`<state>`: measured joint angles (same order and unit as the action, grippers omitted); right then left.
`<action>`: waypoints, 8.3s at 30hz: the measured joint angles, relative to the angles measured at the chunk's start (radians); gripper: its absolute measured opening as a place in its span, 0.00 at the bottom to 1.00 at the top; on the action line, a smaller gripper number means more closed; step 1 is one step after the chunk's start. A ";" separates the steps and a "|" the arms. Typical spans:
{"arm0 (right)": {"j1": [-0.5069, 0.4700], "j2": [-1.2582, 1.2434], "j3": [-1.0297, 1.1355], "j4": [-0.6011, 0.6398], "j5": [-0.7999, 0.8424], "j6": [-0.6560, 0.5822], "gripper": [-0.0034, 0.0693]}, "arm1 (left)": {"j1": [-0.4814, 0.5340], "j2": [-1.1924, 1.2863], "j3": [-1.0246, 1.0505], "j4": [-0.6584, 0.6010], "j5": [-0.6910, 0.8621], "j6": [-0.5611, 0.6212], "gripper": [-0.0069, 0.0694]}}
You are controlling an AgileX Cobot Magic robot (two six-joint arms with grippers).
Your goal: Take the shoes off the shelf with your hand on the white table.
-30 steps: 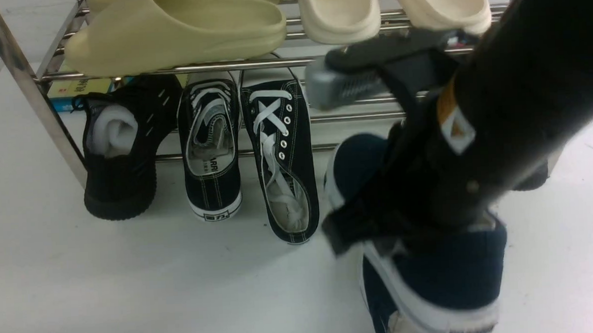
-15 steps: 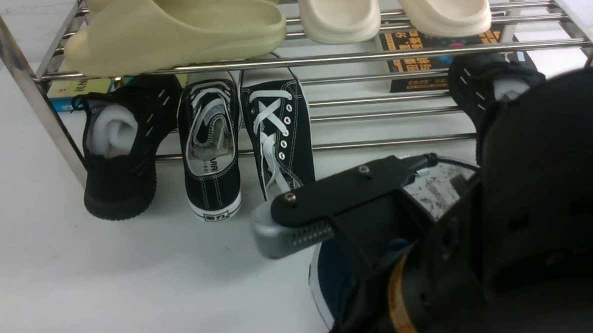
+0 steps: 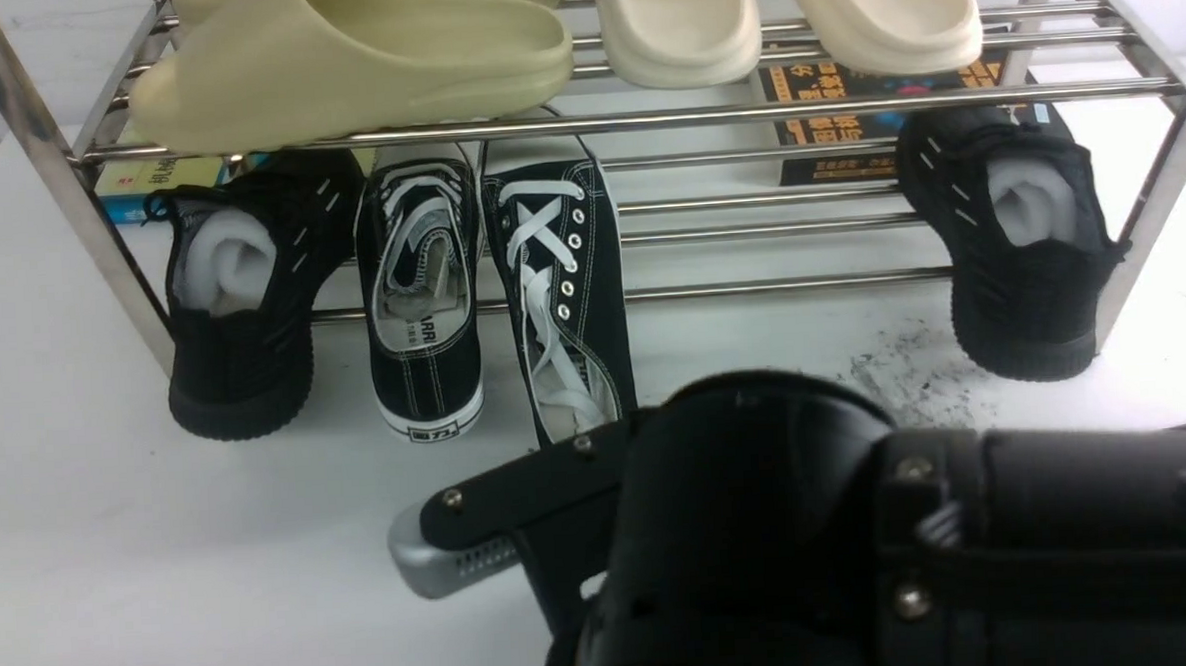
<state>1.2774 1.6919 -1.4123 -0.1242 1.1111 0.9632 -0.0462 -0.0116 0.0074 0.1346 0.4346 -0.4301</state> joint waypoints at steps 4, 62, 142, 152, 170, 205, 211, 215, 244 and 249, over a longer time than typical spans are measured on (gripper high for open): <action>0.001 0.038 0.000 -0.024 -0.028 0.018 0.12 | 0.000 0.000 0.000 0.000 0.000 0.000 0.41; 0.000 -0.061 -0.005 0.066 0.039 -0.132 0.10 | 0.000 0.000 0.000 0.001 0.000 0.000 0.41; 0.001 0.213 0.075 -0.268 -0.292 0.303 0.56 | 0.000 0.000 0.000 0.001 -0.001 0.000 0.41; 0.001 0.077 -0.099 -0.267 0.013 0.098 0.59 | 0.000 0.000 0.000 0.001 -0.001 0.000 0.41; -0.082 -0.183 -0.086 -0.059 0.133 -0.268 0.03 | 0.000 0.000 0.000 0.001 -0.001 0.000 0.41; -0.082 -0.194 0.176 0.096 -0.138 -0.391 0.43 | 0.000 0.000 0.000 0.001 -0.001 0.000 0.41; -0.082 -0.006 0.032 0.105 -0.147 -0.241 0.74 | 0.000 0.000 0.000 0.001 -0.001 0.000 0.41; -0.082 0.092 0.022 0.114 -0.155 -0.159 0.82 | 0.000 0.000 0.000 0.001 -0.001 0.000 0.41; -0.092 0.224 0.017 0.079 -0.279 -0.111 0.10 | 0.000 0.000 0.000 0.001 -0.001 0.000 0.41; -0.092 0.213 0.017 0.099 -0.271 -0.111 0.10 | 0.000 0.000 0.000 0.002 -0.001 0.000 0.41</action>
<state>1.1857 1.9052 -1.3949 -0.0254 0.8397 0.8518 -0.0462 -0.0116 0.0074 0.1364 0.4337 -0.4301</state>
